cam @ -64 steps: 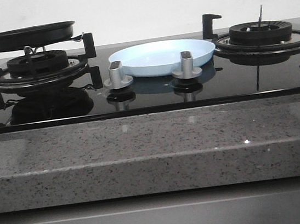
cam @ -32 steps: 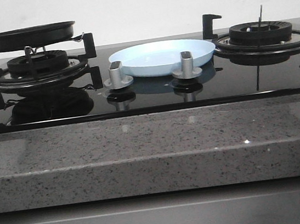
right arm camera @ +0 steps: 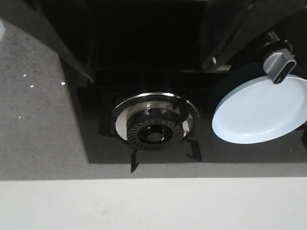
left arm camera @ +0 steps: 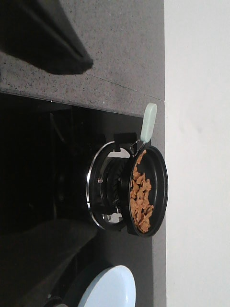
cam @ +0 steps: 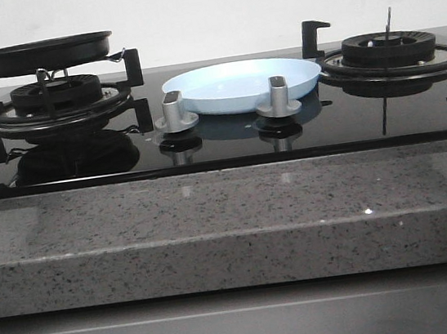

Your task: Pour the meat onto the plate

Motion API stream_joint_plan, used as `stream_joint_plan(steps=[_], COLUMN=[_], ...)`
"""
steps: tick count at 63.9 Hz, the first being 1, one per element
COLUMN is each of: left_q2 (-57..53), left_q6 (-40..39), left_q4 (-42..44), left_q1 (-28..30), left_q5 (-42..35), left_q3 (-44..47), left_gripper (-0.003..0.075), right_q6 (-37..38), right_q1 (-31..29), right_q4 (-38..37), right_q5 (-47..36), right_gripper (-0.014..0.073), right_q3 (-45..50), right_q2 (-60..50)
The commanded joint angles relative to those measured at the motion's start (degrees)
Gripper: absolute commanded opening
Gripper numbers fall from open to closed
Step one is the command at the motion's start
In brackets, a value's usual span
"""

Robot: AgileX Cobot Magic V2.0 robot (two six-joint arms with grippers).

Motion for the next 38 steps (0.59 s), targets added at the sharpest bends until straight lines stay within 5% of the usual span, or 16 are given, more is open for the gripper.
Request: stream_joint_plan(steps=[1, 29, 38], left_q2=[0.61, 0.61, 0.61], left_q6=[-0.56, -0.56, -0.56], left_q4=[-0.57, -0.57, -0.57], left_q1=[0.15, 0.15, 0.15], left_q5=[-4.76, -4.76, -4.76], left_q3=[-2.16, -2.16, -2.16], left_gripper=[0.0606, 0.0606, 0.0606], right_q6=[-0.57, -0.57, -0.57], right_q1=[-0.32, 5.49, 8.58], right_q4=[2.61, 10.3, 10.7], right_q5=[-1.48, 16.42, 20.19], right_gripper=[0.0487, 0.0482, 0.0389], right_q3=[-4.33, -27.51, -35.44], right_q2=[5.1, 34.7, 44.14])
